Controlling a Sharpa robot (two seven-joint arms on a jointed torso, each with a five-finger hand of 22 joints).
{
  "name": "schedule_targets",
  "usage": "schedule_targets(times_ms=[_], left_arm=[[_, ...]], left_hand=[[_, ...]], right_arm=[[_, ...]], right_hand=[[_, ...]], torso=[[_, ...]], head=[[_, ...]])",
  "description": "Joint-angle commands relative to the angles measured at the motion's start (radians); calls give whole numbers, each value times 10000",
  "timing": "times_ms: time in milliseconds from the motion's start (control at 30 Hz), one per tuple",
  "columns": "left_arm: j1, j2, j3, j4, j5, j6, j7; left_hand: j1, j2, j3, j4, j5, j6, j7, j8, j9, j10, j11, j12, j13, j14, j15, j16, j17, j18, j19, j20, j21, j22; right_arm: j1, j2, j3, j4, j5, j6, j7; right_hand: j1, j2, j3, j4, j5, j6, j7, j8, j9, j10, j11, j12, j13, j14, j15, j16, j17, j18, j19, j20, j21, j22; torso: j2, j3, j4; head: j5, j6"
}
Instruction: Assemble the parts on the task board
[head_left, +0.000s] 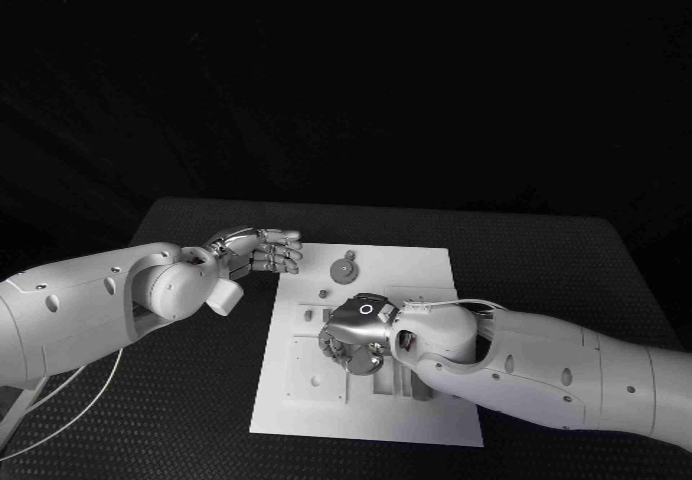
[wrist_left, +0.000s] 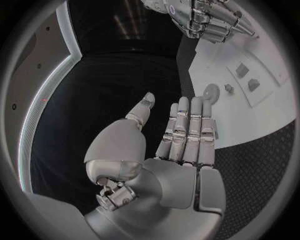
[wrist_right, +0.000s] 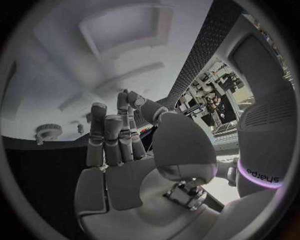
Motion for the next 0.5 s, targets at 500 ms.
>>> schedule_targets(times_ms=[500], left_arm=[[18,2,5,28,-93,166,47]], left_hand=[[57,-36,5,29,-4,53,45,-54,-11,-2,57,-48,15,57,22,-43,15,55,-3,-3,-3,-14]], right_arm=[[-39,167,-20,-213,-159,421,-87]], right_hand=[[-8,60,45,4,65,58,5,28,471,60,-29,-58,24,28,-54,-47,-8,139,-22,-68,26,135]], torso=[[3,2,7]], head=[[0,-13]])
